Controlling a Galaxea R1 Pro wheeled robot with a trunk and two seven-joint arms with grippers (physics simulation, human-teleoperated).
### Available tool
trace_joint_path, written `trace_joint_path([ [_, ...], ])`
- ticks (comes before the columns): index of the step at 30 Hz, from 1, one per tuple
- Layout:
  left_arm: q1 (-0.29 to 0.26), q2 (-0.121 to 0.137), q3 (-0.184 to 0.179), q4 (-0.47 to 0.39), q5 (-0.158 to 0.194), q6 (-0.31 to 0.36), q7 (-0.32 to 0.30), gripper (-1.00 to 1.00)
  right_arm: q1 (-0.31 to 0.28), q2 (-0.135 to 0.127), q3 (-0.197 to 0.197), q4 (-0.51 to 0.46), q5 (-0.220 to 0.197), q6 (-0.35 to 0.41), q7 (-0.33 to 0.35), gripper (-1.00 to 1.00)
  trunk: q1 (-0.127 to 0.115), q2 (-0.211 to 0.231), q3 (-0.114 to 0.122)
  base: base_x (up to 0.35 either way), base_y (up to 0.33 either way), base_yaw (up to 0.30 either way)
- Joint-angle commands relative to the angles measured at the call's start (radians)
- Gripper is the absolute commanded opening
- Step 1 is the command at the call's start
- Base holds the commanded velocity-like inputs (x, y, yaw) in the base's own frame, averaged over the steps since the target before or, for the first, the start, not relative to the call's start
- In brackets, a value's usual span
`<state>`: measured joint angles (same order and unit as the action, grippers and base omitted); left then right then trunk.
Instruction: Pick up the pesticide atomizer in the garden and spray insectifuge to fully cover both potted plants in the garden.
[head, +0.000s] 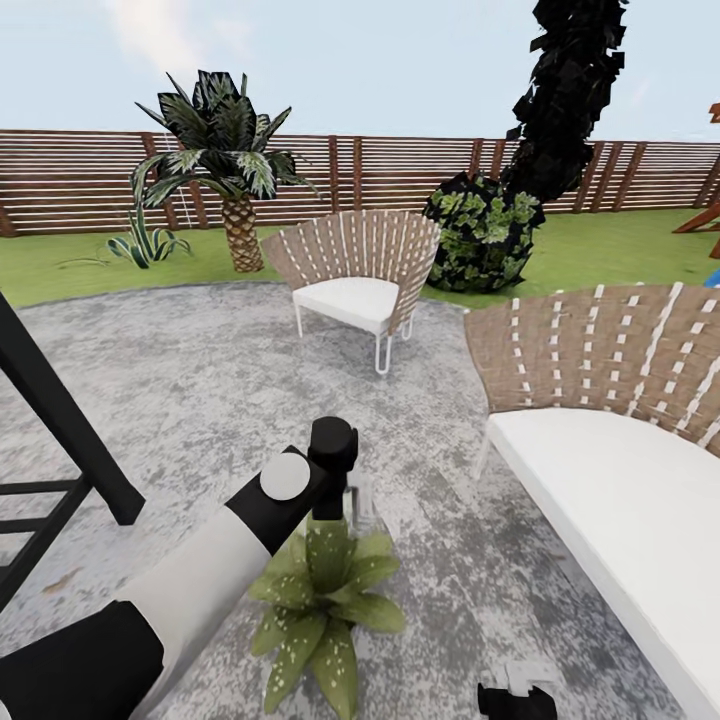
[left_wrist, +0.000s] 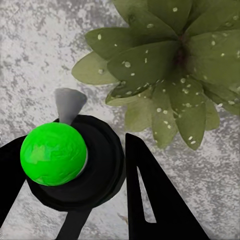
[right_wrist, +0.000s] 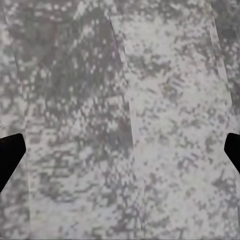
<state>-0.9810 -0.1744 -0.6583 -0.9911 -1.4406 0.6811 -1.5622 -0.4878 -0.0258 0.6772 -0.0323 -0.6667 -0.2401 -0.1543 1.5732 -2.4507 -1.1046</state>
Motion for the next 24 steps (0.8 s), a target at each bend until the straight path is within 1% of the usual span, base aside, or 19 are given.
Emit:
trace_joint_path([
  [1,-0.001,0.0,-0.001,-0.002,-0.007,0.011,-0.009,-1.0,0.0,0.0,0.008,-0.001,-0.007,-0.001,-0.004,1.0,0.0,0.0,-0.001,0.026,0.008,0.0],
  [5,0.0,0.0,-0.001,-0.003,-0.004,0.012,-0.009,-1.0,0.0,0.0,0.008,-0.001,-0.007,-0.001,-0.004,1.0,0.0,0.0,-0.001,0.007,0.002,-0.002],
  [11,0.001,0.0,-0.008,-0.003,-0.001,0.011,-0.009,-1.0,0.0,-0.001,0.008,-0.001,-0.007,-0.001,-0.004,1.0,0.0,0.0,-0.001,0.001,0.0,-0.202],
  [16,0.002,0.0,-0.009,-0.003,-0.001,0.011,-0.009,-1.0,0.0,0.0,0.008,-0.001,-0.007,-0.001,-0.005,1.0,0.0,0.0,-0.001,0.012,0.0,-0.036],
  [21,0.006,0.0,-0.009,-0.003,0.0,0.012,-0.009,-1.0,0.0,0.0,0.008,-0.001,-0.007,-0.001,-0.005,1.0,0.0,0.0,-0.001,0.224,0.0,-0.002],
  [24,0.007,0.0,-0.009,-0.003,0.0,0.012,-0.009,-1.0,0.0,0.0,0.008,-0.001,-0.006,-0.001,-0.005,1.0,0.0,0.0,-0.001,0.098,0.0,0.0],
])
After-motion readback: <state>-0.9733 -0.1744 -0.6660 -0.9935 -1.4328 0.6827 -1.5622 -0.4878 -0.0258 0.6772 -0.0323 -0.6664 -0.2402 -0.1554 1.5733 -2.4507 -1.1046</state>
